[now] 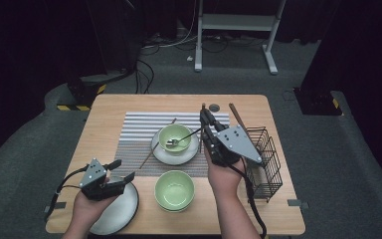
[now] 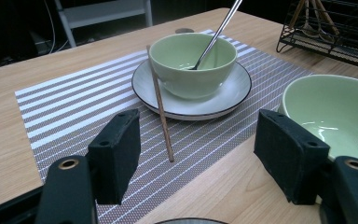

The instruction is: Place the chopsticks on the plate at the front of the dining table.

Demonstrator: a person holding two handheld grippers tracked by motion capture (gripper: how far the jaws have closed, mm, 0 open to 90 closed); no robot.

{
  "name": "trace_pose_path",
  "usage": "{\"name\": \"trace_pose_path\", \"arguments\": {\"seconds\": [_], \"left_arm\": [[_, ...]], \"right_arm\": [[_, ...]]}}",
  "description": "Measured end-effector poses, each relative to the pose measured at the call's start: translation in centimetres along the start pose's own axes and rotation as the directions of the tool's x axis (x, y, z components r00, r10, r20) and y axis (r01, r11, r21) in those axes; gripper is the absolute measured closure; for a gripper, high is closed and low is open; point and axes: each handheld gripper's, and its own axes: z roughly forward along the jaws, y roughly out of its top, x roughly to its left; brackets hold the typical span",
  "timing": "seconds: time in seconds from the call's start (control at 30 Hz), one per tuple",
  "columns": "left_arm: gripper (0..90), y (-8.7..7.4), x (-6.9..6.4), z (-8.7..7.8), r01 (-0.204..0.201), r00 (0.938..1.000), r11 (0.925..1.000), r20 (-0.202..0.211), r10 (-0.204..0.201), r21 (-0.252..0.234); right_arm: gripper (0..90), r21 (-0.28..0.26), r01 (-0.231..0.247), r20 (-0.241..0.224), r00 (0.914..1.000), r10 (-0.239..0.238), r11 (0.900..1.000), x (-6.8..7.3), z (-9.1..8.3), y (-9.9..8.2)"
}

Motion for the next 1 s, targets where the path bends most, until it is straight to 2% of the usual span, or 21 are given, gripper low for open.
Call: {"name": "trace_pose_path", "arguments": {"seconds": [0.33,0.47,0.77,0.9,1.0], "left_arm": [[31.7,0.1,-0.5,0.1,-0.003,0.9999,0.9999,0.016,0.003,-0.014],[31.3,0.1,-1.5,0.4,-0.027,0.9994,0.9994,0.023,0.027,-0.022],[29.5,0.6,-3.4,0.3,-0.028,0.9991,0.9984,0.03,0.03,-0.049],[28.1,0.7,-4.3,0.6,-0.051,0.9983,0.9976,0.028,0.052,-0.047],[26.6,0.9,-4.9,0.7,-0.041,0.9985,0.9976,0.033,0.043,-0.056]], "right_arm": [[83.6,-0.005,-0.01,-0.024,0.9997,0.01,0.9999,0.7,0.5,-0.3],[83.6,-0.006,-0.018,-0.037,0.9991,0.018,0.9998,0.7,0.6,-0.3],[83.6,-0.023,-0.049,-0.071,0.9964,0.048,0.9985,0.4,0.5,-0.3],[83.6,-0.03,-0.051,-0.088,0.995,0.048,0.9983,0.6,0.4,-0.3],[83.6,-0.032,-0.051,-0.099,0.9939,0.048,0.9982,0.7,0.3,-0.2]]}}
